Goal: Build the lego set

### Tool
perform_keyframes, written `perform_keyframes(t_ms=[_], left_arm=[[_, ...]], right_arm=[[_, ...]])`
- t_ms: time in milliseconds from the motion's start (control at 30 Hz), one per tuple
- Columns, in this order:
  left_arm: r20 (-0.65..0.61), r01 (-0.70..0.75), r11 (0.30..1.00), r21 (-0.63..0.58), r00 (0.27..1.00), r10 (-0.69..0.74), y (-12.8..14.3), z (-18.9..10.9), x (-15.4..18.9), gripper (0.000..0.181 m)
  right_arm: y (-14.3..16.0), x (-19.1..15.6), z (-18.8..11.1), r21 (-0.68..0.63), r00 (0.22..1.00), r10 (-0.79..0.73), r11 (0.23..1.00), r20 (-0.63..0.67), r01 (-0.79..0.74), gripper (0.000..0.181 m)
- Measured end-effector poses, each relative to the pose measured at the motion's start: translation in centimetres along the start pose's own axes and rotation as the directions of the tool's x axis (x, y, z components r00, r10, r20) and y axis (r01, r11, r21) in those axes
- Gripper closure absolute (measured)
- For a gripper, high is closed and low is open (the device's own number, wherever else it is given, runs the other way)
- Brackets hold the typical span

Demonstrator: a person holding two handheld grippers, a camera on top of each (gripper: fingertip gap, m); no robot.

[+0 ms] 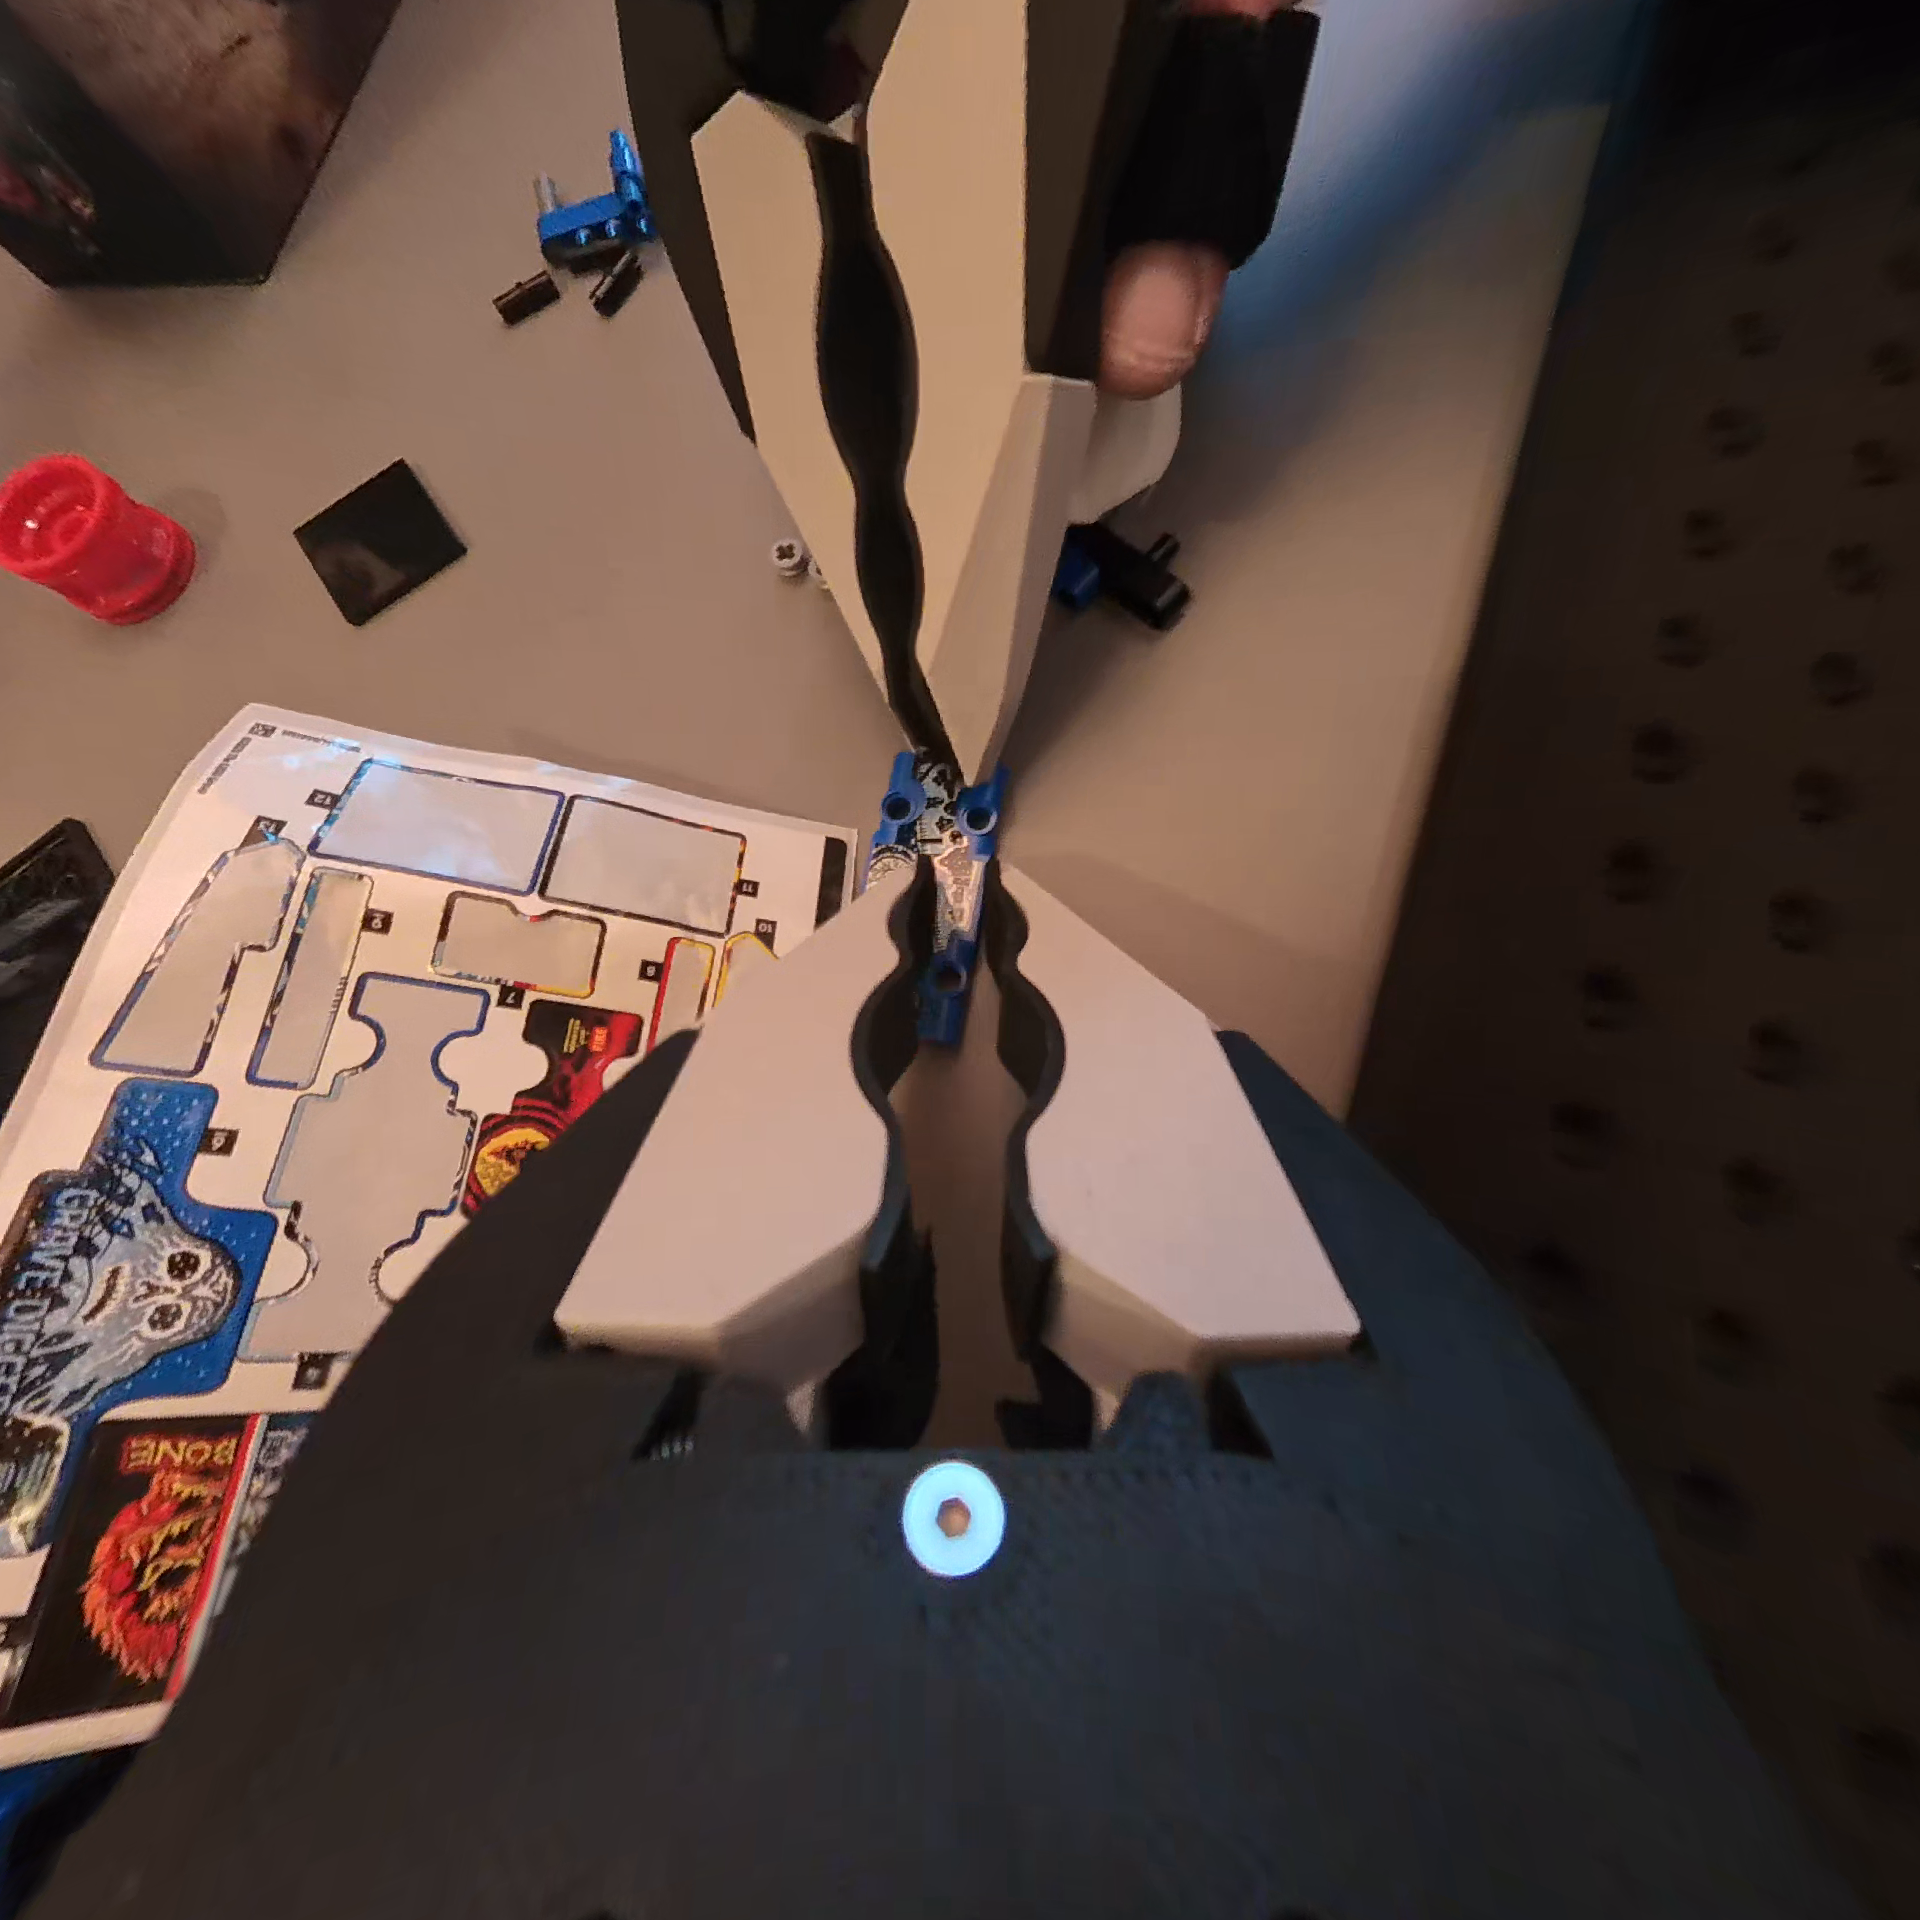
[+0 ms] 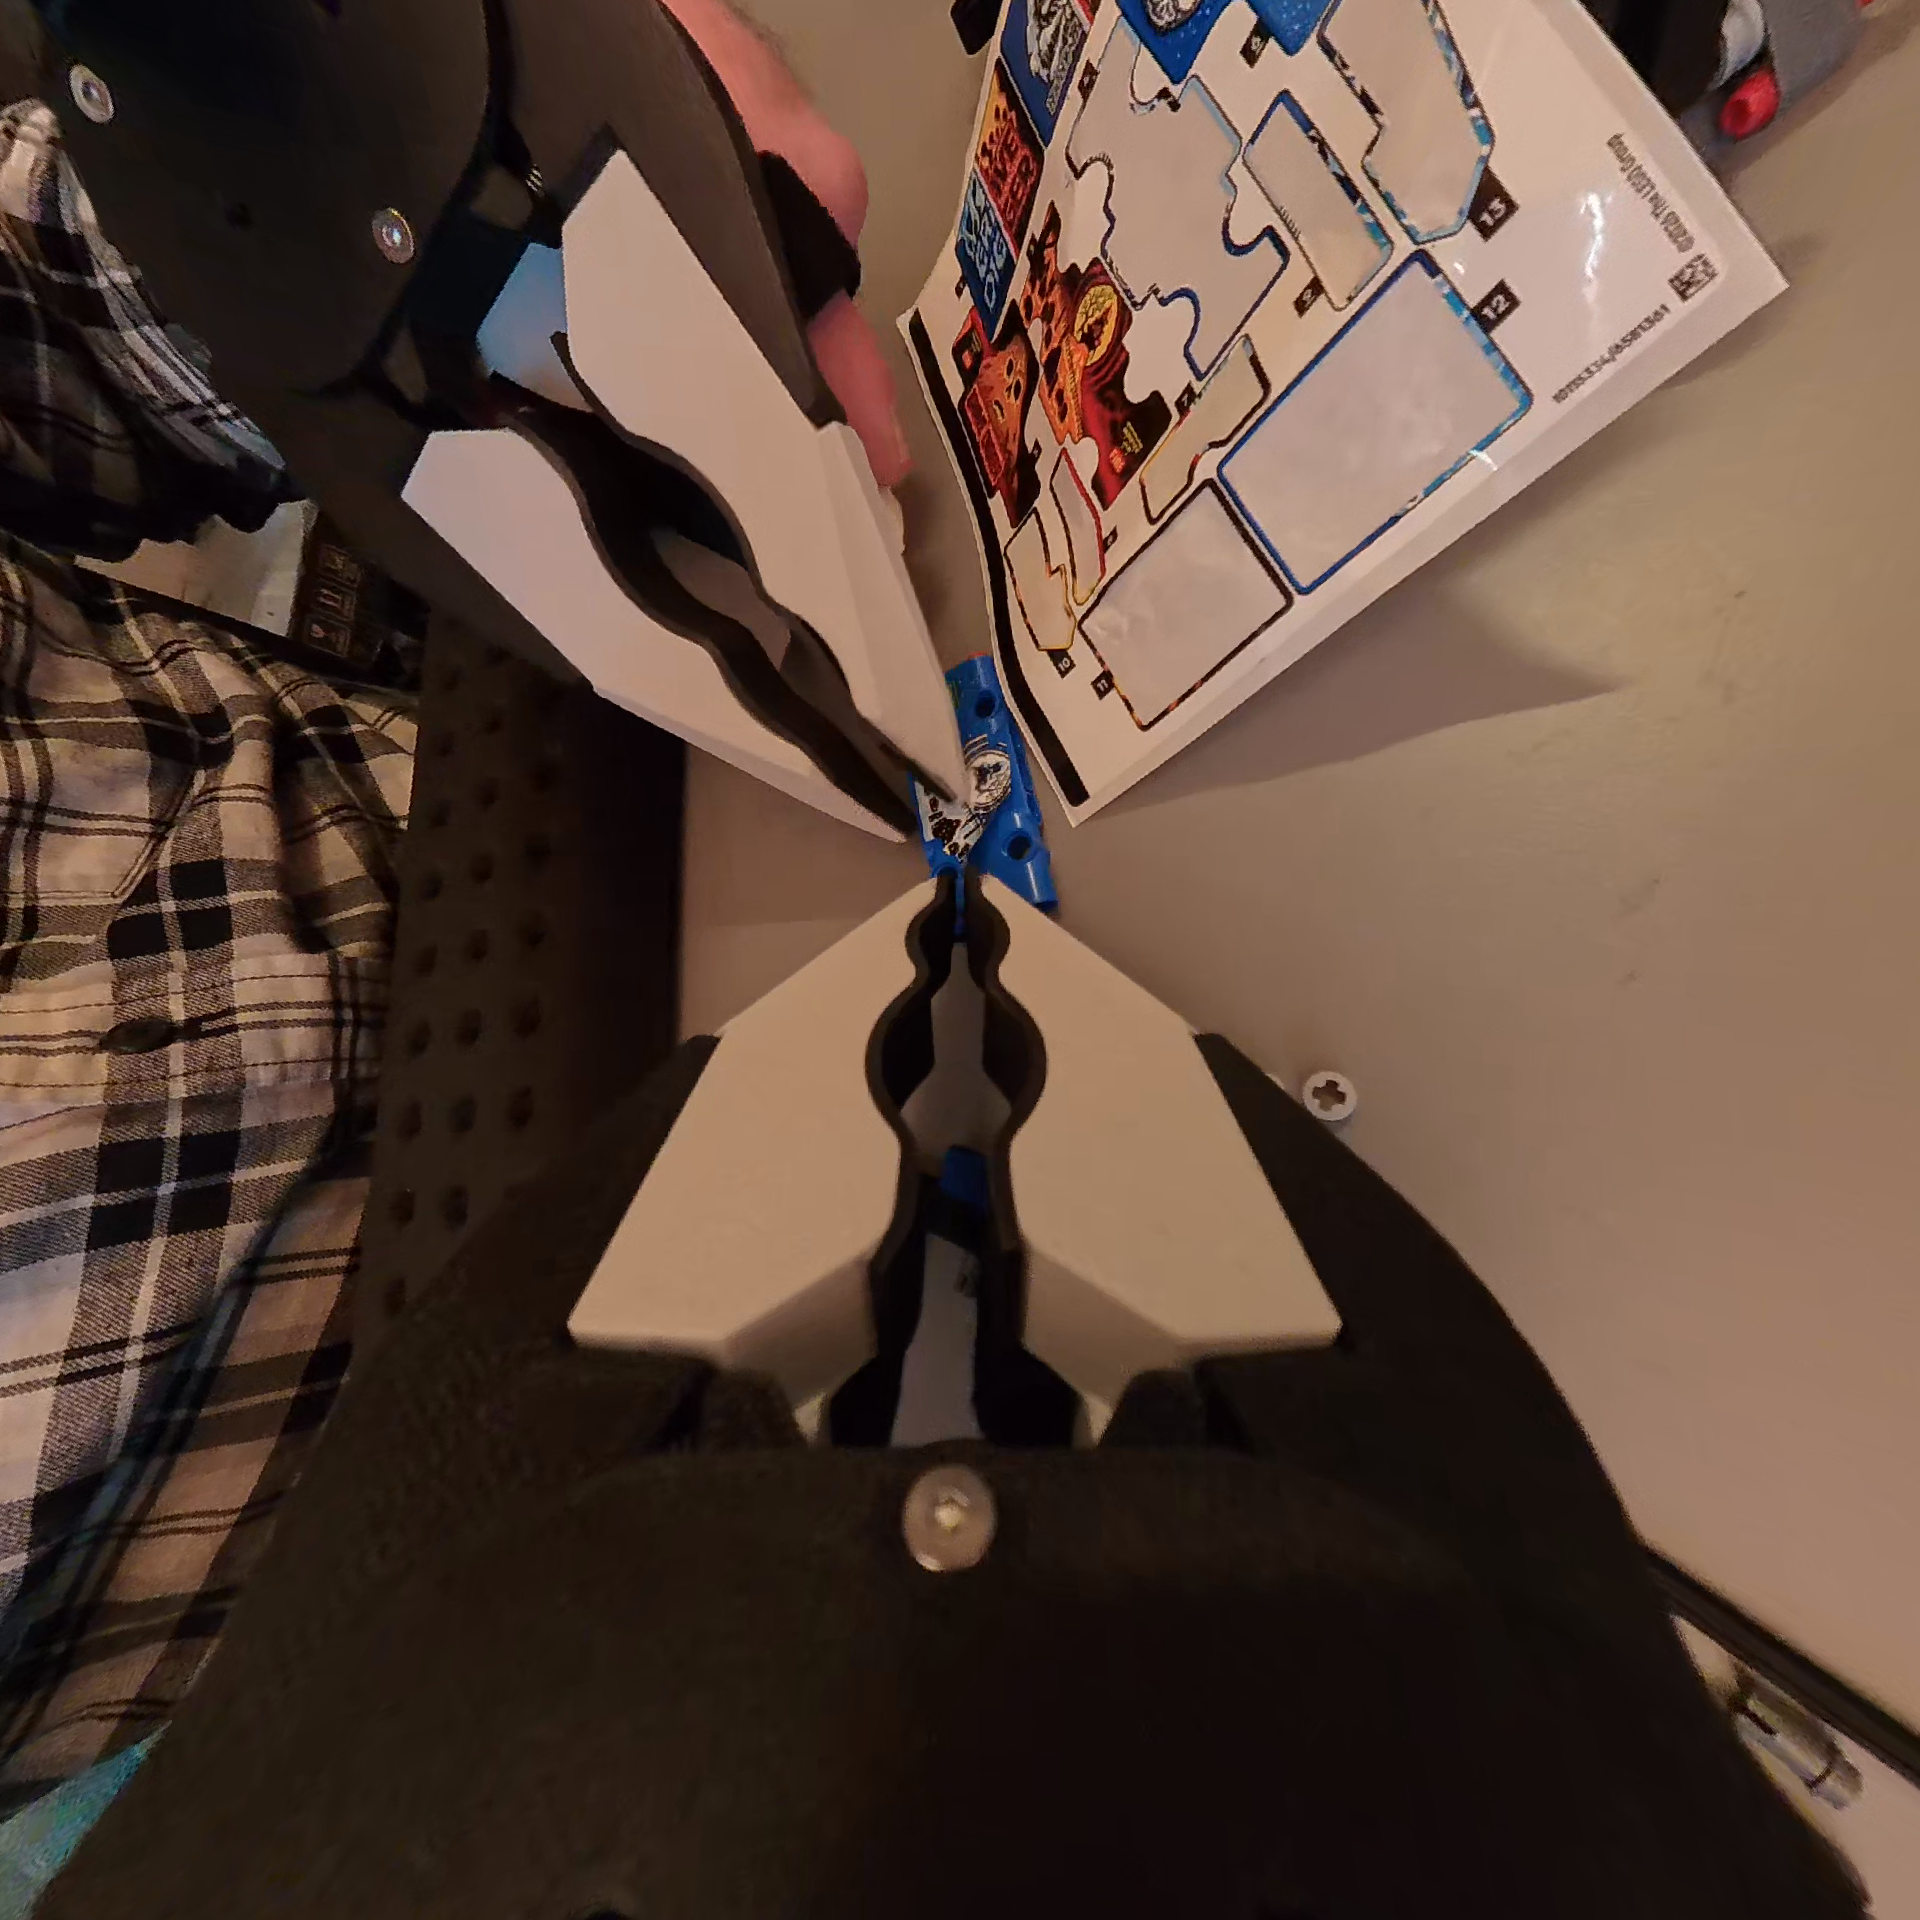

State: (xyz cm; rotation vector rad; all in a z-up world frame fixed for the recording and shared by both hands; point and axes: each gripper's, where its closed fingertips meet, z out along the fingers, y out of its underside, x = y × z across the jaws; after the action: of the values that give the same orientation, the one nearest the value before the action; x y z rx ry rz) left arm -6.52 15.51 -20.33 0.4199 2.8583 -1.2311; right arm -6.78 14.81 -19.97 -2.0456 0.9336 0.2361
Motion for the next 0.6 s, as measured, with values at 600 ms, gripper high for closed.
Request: perform_keyframes(t_ms=[600], left_arm=[[0.01, 0.001, 1.0, 0.001, 1.0, -0.001, 0.03, 0.04, 0.07, 0.173]], right_arm=[[0.29, 0.06, -0.04, -0.141, 0.956, -0.218, 0.971, -0.195, 0.193, 0.173]])
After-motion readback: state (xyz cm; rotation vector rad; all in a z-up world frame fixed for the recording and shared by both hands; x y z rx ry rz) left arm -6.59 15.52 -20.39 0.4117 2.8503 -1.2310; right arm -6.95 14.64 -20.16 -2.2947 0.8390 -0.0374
